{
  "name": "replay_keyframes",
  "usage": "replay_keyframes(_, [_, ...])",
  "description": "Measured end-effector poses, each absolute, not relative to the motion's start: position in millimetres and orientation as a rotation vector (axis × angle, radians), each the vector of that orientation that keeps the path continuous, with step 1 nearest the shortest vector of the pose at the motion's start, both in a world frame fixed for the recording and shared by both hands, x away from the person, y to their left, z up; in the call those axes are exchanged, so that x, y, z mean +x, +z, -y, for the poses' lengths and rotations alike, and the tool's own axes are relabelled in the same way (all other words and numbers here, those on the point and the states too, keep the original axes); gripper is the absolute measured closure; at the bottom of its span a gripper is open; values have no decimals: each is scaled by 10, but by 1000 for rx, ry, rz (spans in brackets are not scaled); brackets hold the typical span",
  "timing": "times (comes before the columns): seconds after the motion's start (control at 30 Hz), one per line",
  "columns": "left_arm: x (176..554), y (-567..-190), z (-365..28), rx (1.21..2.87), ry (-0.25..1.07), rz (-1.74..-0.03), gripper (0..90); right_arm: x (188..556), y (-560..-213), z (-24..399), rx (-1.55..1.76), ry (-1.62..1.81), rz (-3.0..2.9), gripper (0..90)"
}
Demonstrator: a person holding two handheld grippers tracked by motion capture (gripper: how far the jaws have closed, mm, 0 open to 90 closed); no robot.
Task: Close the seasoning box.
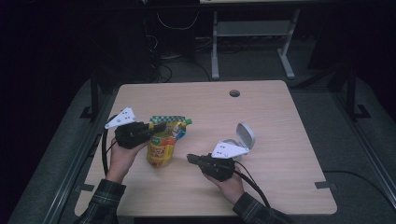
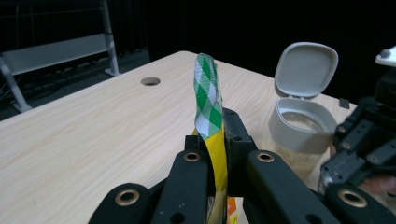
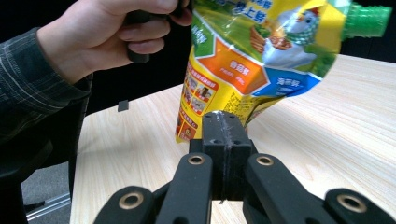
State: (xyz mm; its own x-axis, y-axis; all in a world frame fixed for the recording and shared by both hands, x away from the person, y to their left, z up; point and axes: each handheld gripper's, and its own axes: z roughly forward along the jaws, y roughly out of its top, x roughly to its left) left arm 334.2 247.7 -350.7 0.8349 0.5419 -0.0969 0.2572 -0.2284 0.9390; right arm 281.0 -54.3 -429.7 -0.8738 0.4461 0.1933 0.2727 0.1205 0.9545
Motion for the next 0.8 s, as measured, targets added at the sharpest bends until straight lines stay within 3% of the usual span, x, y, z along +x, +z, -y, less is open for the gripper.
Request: replay_keyframes(0.8, [2942, -3630, -2859, 1869, 283, -655, 805, 2792, -4313, 514, 719, 1852, -2266, 898])
